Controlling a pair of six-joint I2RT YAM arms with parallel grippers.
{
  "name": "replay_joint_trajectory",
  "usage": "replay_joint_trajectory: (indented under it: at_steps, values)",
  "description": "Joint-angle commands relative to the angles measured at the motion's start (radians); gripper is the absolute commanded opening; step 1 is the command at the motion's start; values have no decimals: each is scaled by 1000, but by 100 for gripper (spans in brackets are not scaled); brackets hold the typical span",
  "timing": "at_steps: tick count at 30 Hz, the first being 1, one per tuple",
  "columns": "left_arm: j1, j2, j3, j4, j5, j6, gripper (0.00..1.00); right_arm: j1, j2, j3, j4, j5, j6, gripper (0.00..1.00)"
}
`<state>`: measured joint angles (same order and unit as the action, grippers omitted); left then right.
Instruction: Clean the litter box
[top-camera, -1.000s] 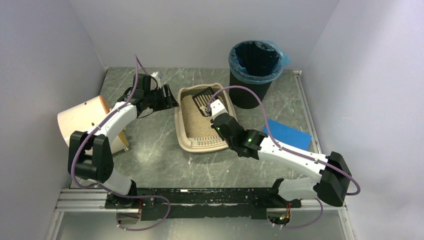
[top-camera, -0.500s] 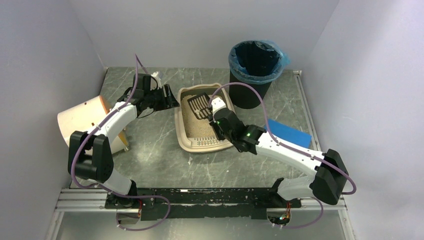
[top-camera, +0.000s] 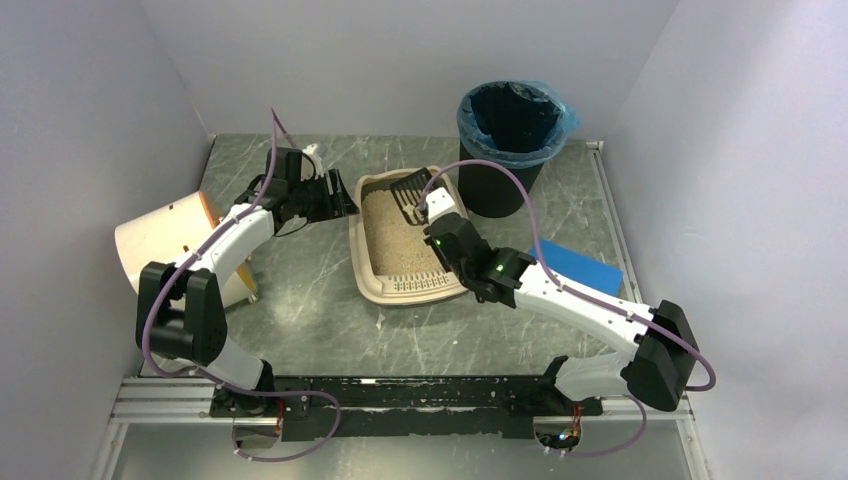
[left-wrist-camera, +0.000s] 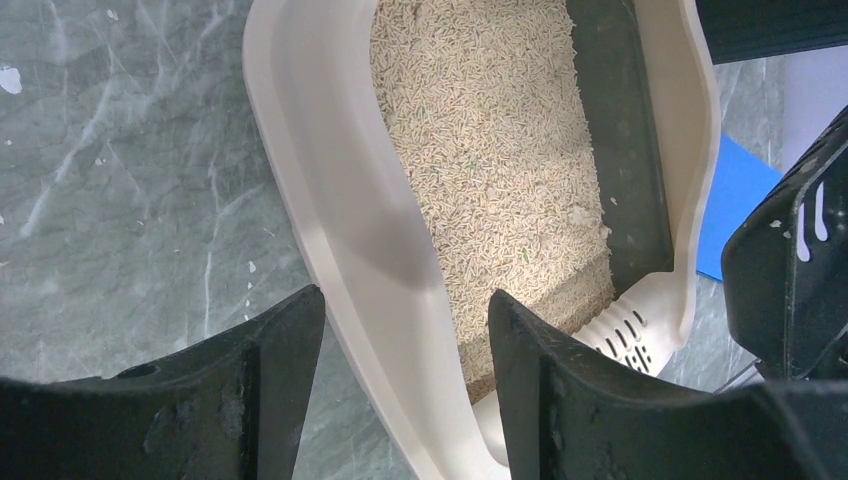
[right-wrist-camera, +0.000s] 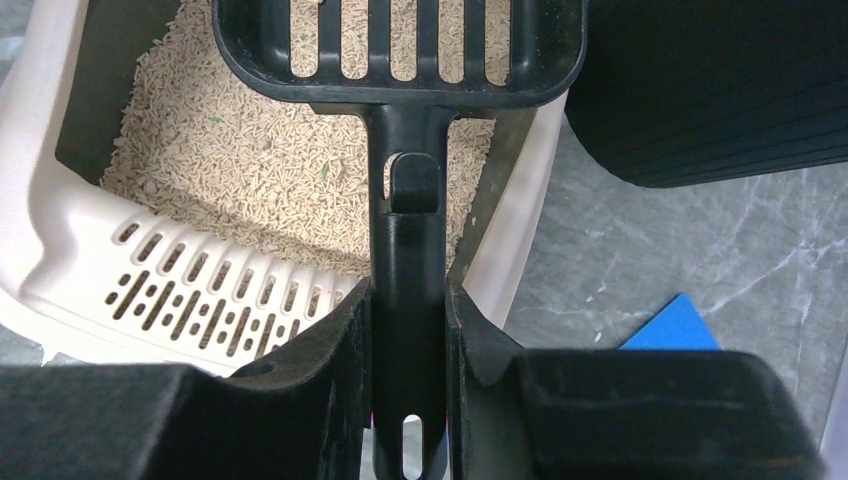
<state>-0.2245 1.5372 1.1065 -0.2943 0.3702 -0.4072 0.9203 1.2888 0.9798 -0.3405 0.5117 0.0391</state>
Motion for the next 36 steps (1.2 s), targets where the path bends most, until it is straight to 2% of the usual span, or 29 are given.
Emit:
replay_joint_trajectory:
  at_steps: [1, 11, 20, 36]
  values:
    - [4, -20, 0, 6, 6, 24, 66, 3, -19, 43, -25, -4, -18, 0]
    - [4, -19, -5, 5, -11, 11, 65, -24, 18, 211, -193, -180, 119, 0]
    - [7, -24, -11, 7, -11, 1, 65, -92, 50, 371, -289, -298, 140, 0]
    - [7, -19, -7, -2, -11, 17, 65, -310, 140, 620, -367, -496, 157, 0]
